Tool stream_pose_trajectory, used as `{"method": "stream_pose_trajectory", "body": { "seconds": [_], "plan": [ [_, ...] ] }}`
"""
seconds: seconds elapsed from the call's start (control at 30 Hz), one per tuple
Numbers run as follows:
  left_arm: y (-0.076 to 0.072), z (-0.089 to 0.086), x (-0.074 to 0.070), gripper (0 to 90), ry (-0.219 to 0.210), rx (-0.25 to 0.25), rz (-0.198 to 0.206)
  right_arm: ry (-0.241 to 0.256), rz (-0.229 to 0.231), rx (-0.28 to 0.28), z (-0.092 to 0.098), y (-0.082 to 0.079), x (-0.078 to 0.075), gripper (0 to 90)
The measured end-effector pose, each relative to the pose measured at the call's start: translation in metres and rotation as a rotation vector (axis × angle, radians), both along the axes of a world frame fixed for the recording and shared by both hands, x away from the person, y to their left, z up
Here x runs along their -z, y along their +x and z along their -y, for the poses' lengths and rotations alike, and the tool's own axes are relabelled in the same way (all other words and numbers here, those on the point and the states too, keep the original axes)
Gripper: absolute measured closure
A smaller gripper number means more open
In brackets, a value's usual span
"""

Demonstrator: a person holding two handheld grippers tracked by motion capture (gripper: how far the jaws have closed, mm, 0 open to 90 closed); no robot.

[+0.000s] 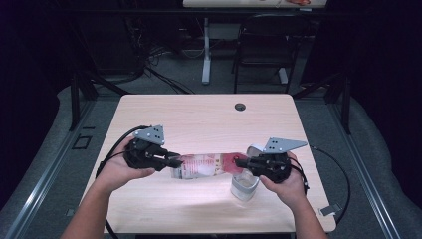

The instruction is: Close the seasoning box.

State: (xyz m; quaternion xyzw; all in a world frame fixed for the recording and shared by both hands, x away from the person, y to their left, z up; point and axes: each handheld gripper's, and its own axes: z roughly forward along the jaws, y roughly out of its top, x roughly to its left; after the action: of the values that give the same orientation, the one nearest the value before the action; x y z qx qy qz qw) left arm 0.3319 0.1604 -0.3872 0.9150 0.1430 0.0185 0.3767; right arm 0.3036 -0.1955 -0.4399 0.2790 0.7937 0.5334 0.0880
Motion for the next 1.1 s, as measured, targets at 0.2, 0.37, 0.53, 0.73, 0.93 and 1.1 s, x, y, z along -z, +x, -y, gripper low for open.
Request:
{"method": "stream_pose_trajectory", "body": {
  "seconds": [0.2, 0.37, 0.53, 0.73, 0.93, 1.1],
  "plan": [
    [0.000, 0.002, -0.003, 77.5, 0.002, 0.003, 0.009, 0.000, 0.001, 0.004, 0.002, 0.000, 0.000, 87.5],
    [0.000, 0.004, -0.005, 77.9, 0.001, 0.002, 0.009, -0.003, -0.002, 0.005, 0.003, 0.000, 0.000, 87.5],
    [0.001, 0.005, -0.007, 78.0, 0.004, 0.008, 0.015, 0.002, -0.004, 0.007, 0.004, 0.000, 0.000, 87.5],
    [0.001, 0.007, -0.010, 78.1, 0.004, 0.009, 0.021, -0.004, -0.006, 0.009, 0.005, 0.000, 0.000, 87.4],
    [0.001, 0.008, -0.011, 78.3, 0.000, 0.010, 0.021, -0.008, -0.004, 0.011, 0.006, 0.000, 0.000, 87.2],
    [0.002, 0.009, -0.012, 78.5, -0.005, 0.010, 0.021, -0.008, -0.007, 0.012, 0.006, 0.000, 0.001, 87.2]
  ]
}}
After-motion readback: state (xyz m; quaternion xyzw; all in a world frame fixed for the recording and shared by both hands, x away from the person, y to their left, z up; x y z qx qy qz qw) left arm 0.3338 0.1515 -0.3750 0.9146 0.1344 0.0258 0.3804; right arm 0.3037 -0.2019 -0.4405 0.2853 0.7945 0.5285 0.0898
